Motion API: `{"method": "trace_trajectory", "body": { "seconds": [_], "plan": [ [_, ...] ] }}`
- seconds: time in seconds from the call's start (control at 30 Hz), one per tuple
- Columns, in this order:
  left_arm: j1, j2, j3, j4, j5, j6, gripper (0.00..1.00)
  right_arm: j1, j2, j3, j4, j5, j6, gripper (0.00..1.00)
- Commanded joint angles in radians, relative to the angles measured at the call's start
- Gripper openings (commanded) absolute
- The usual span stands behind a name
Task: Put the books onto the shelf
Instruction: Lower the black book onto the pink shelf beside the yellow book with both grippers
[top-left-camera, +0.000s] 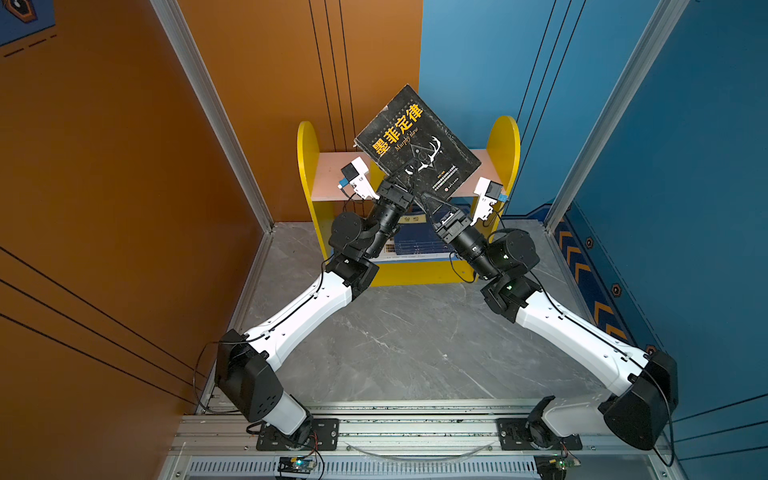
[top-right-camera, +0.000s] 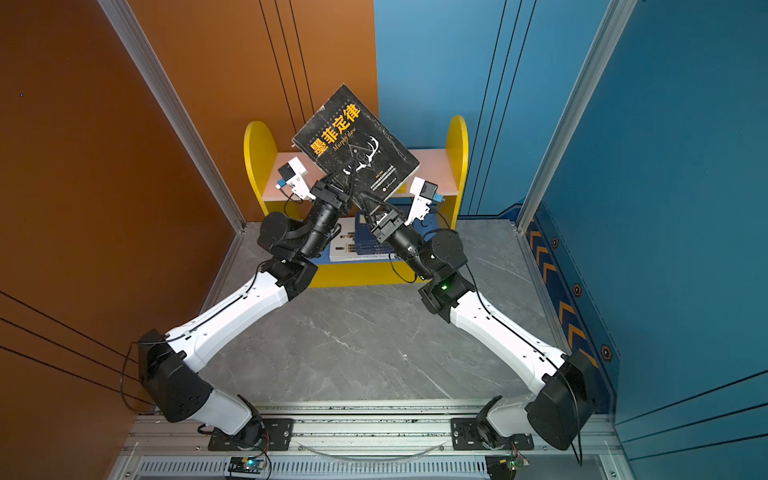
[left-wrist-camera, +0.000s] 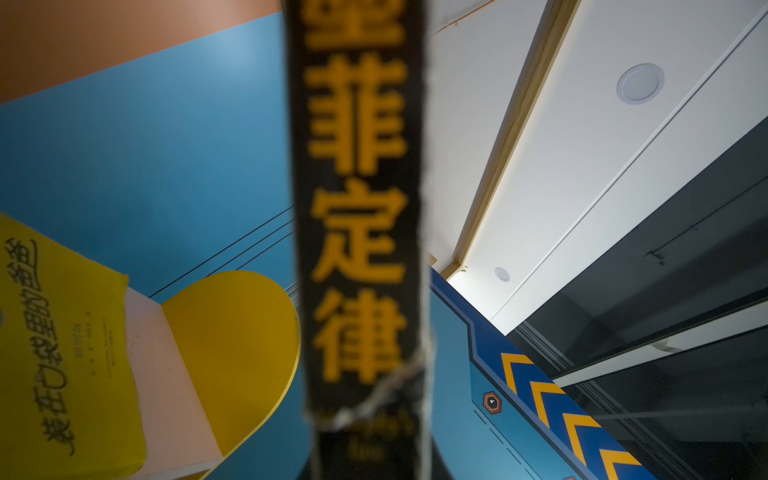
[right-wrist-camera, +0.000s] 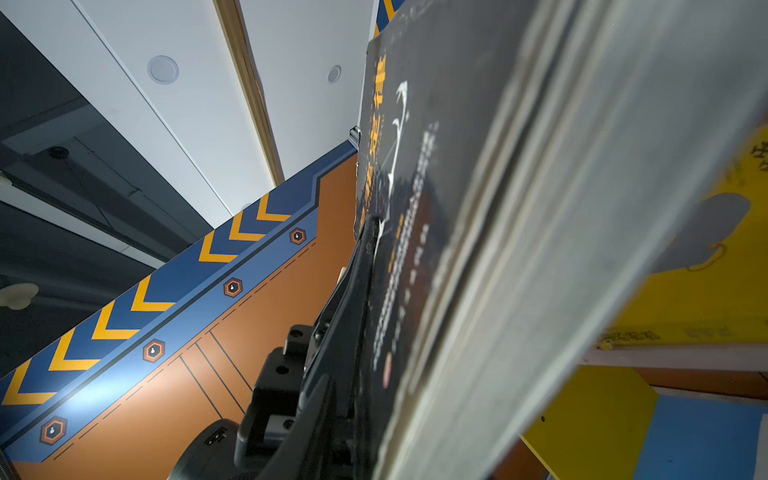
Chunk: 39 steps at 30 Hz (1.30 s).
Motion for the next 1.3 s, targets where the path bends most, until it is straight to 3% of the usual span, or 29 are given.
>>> {"method": "trace_trajectory", "body": {
  "seconds": [0.0, 0.07, 0.2, 0.33, 0.47, 0.57, 0.83, 1.03, 1.27],
  "plan": [
    [-0.01, -0.017, 0.001, 0.094, -0.031, 0.02, 0.0, -0.004, -0.01, -0.007, 0.04, 0.032, 0.014, 0.27],
    [-0.012, -0.018, 0.002, 0.095, -0.022, 0.025, 0.02, -0.015, -0.007, -0.005, 0.029, 0.027, 0.032, 0.24],
    [-0.001, -0.019, 0.0, 0.085, -0.005, 0.042, 0.16, -0.048, 0.004, 0.0, 0.018, -0.025, 0.089, 0.13],
    [0.036, -0.033, 0.002, 0.01, 0.054, 0.037, 0.39, -0.088, 0.001, -0.003, 0.018, -0.081, 0.139, 0.11],
    [0.124, -0.1, -0.041, -0.089, 0.167, 0.038, 0.61, -0.164, -0.022, 0.011, -0.03, -0.209, 0.188, 0.09],
    [0.218, -0.165, -0.075, -0.194, 0.285, 0.039, 0.7, -0.228, -0.046, 0.032, -0.093, -0.331, 0.206, 0.09],
    [0.392, -0.27, -0.058, -0.466, 0.617, 0.1, 0.76, -0.356, -0.129, 0.036, -0.246, -0.534, 0.205, 0.09],
    [0.399, -0.283, -0.016, -0.66, 0.658, 0.174, 0.76, -0.388, -0.165, 0.02, -0.277, -0.583, 0.199, 0.09],
    [0.399, -0.243, -0.008, -0.63, 0.72, 0.119, 0.75, -0.392, -0.168, 0.049, -0.293, -0.652, 0.196, 0.09]
  ]
}}
